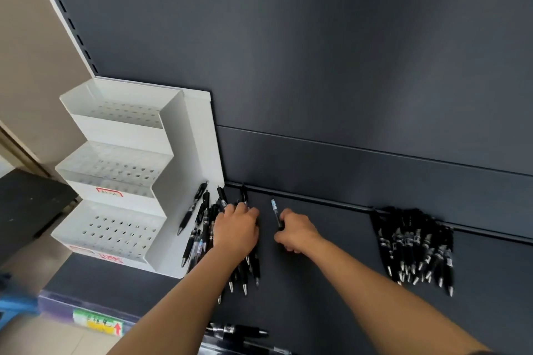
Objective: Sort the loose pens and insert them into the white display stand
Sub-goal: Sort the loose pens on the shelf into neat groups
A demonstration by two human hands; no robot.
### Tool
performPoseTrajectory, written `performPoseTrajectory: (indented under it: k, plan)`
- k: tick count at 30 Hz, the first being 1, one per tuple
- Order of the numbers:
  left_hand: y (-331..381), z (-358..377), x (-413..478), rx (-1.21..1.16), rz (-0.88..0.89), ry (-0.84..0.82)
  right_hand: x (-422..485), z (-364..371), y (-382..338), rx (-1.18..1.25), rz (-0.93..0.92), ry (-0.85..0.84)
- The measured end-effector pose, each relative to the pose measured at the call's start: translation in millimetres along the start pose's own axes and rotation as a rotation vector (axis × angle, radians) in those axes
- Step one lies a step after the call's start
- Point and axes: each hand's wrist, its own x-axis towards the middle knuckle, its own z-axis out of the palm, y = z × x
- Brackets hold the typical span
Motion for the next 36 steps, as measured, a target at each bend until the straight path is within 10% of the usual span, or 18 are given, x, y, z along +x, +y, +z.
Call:
performPoseTrajectory:
  k: [8, 15, 36]
  plan:
    - [23, 2, 19, 0.1, -0.029, -0.123, -2, -6, 13, -0.074, 0.021, 0.023]
    - [33, -1, 9, -0.361, -0.09, -0.057, -6, -9, 32, 0.125, -0.025, 0.051]
    - [262, 4, -11, -0.458, 0.389, -0.188, -97, -101, 211, 0.218, 0.154, 0.558]
